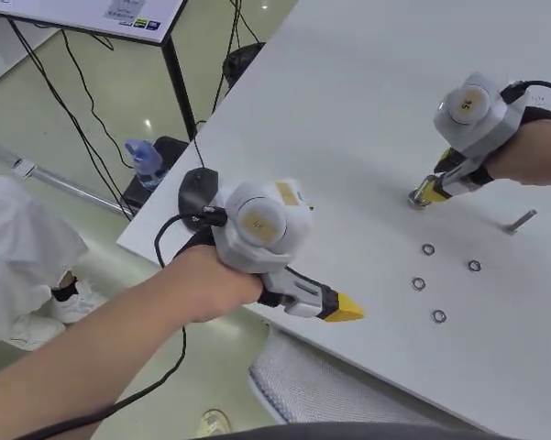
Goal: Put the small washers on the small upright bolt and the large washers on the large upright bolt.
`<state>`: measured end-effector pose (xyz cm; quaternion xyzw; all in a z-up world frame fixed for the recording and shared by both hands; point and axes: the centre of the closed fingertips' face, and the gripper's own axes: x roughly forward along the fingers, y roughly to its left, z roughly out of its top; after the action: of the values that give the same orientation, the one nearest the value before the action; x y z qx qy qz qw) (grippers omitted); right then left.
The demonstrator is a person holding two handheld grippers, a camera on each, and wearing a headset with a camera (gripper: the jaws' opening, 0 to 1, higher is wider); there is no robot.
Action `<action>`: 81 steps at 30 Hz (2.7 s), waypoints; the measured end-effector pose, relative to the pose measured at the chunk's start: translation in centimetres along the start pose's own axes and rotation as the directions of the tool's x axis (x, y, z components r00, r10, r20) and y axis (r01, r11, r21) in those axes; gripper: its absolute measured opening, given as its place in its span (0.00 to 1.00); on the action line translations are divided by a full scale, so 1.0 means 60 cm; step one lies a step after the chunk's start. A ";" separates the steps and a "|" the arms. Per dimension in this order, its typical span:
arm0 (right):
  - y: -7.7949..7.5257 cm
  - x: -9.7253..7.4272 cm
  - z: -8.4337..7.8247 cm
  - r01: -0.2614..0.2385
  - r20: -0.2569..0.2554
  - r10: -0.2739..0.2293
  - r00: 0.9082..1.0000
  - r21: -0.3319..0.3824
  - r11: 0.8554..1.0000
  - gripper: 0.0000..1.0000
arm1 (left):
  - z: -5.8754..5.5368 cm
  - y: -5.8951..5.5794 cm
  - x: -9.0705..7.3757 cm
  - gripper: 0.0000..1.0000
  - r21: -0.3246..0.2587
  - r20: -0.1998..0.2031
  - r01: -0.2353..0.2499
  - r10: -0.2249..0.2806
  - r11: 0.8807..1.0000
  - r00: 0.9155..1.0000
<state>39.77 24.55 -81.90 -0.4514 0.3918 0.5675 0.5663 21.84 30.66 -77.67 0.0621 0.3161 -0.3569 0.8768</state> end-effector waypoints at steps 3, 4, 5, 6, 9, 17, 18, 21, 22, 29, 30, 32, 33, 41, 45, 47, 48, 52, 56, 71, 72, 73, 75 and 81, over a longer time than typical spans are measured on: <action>0.007 -0.011 -0.002 0.002 0.010 -0.002 1.000 -0.006 1.000 0.33 | 0.002 0.001 0.000 0.92 -0.001 0.003 -0.001 0.001 1.000 1.000; 0.009 -0.015 -0.005 0.003 0.013 -0.003 1.000 -0.006 1.000 0.33 | 0.002 0.000 0.000 0.92 -0.004 0.004 0.000 0.000 1.000 1.000; 0.011 -0.018 -0.007 0.003 0.013 -0.003 1.000 -0.006 1.000 0.33 | 0.003 0.000 0.000 0.92 -0.003 0.004 -0.001 0.001 1.000 1.000; 0.012 -0.021 -0.010 0.004 0.014 -0.004 1.000 -0.005 1.000 0.33 | 0.003 0.000 0.000 0.92 0.001 0.004 -0.001 0.001 1.000 1.000; 0.009 -0.028 -0.021 0.010 0.018 -0.010 1.000 0.004 1.000 0.33 | 0.006 -0.001 -0.001 0.92 -0.001 0.010 0.000 0.000 1.000 1.000; 0.017 -0.044 -0.053 0.016 0.040 -0.018 0.999 0.046 0.999 0.33 | 0.005 -0.001 -0.002 0.92 0.007 0.007 0.003 -0.003 1.000 1.000; 0.019 -0.046 -0.056 0.015 0.041 -0.017 0.999 0.046 0.999 0.33 | 0.005 -0.003 -0.001 0.92 0.010 0.003 0.009 -0.009 1.000 1.000; 0.020 -0.053 -0.070 0.011 0.051 -0.013 0.999 0.045 0.999 0.34 | 0.006 -0.006 0.001 0.92 0.017 0.002 0.016 -0.016 1.000 1.000; 0.024 -0.054 -0.072 0.010 0.052 -0.013 0.999 0.046 0.999 0.34 | 0.006 -0.006 0.001 0.92 0.019 0.001 0.017 -0.017 1.000 1.000; 0.060 -0.058 -0.094 0.000 0.054 -0.004 0.999 0.066 0.998 0.33 | 0.007 -0.003 0.001 0.92 0.016 0.004 0.011 -0.011 1.000 1.000; 0.066 -0.058 -0.100 -0.003 0.055 -0.001 0.998 0.071 0.997 0.33 | 0.008 -0.003 0.001 0.92 0.016 0.005 0.012 -0.012 1.000 1.000; 0.073 -0.058 -0.112 -0.006 0.051 0.002 0.999 0.079 0.997 0.33 | 0.009 -0.004 0.001 0.91 0.019 0.005 0.012 -0.012 1.000 1.000; 0.074 -0.056 -0.117 -0.008 0.051 0.004 0.999 0.083 0.997 0.33 | 0.010 -0.004 0.001 0.91 0.021 0.004 0.012 -0.012 1.000 1.000; 0.100 -0.056 -0.152 -0.011 0.040 0.007 0.999 0.121 0.993 0.32 | 0.021 -0.006 0.003 0.90 0.029 0.010 0.015 -0.016 0.999 1.000; 0.102 -0.049 -0.166 -0.003 0.026 -0.001 1.000 0.123 0.992 0.32 | 0.026 -0.003 0.002 0.91 0.024 0.012 0.008 -0.009 1.000 1.000; 0.103 -0.044 -0.168 -0.003 0.034 -0.001 0.999 0.131 0.991 0.32 | 0.028 -0.001 0.001 0.91 0.030 0.014 0.005 -0.005 1.000 1.000; 0.105 -0.042 -0.169 -0.003 0.031 -0.001 1.000 0.134 0.991 0.32 | 0.029 -0.001 0.000 0.90 0.031 0.014 0.005 -0.006 1.000 1.000; 0.110 -0.032 -0.173 -0.006 0.030 0.001 1.000 0.138 0.990 0.31 | 0.033 0.000 0.000 0.90 0.037 0.015 0.006 -0.007 0.999 1.000; 0.114 -0.021 -0.177 -0.010 0.033 0.005 0.999 0.151 0.988 0.31 | 0.034 -0.003 -0.001 0.90 0.041 0.013 0.009 -0.010 0.999 1.000; 0.114 0.015 -0.189 -0.001 0.011 -0.001 1.000 0.163 0.987 0.28 | 0.029 -0.011 -0.005 0.89 0.057 -0.004 0.014 -0.013 0.998 1.000; 0.114 0.017 -0.193 0.000 -0.001 0.001 1.000 0.158 0.987 0.28 | 0.029 -0.011 -0.005 0.89 0.060 -0.006 0.014 -0.013 0.998 1.000; 0.113 0.017 -0.193 0.001 -0.002 -0.001 1.000 0.157 0.988 0.27 | 0.030 -0.012 -0.004 0.89 0.062 -0.008 0.015 -0.015 0.998 1.000; 0.113 0.017 -0.194 0.001 -0.003 -0.001 1.000 0.162 0.987 0.27 | 0.032 -0.014 -0.003 0.89 0.060 -0.005 0.019 -0.019 0.998 1.000; 0.114 0.019 -0.195 -0.002 -0.006 0.003 1.000 0.169 0.986 0.26 | 0.033 -0.017 -0.002 0.88 0.064 -0.007 0.027 -0.026 0.998 1.000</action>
<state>33.81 13.35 -86.81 -0.4029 0.4408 0.5316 0.6006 22.11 29.28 -75.90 0.0869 0.3081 -0.3782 0.8686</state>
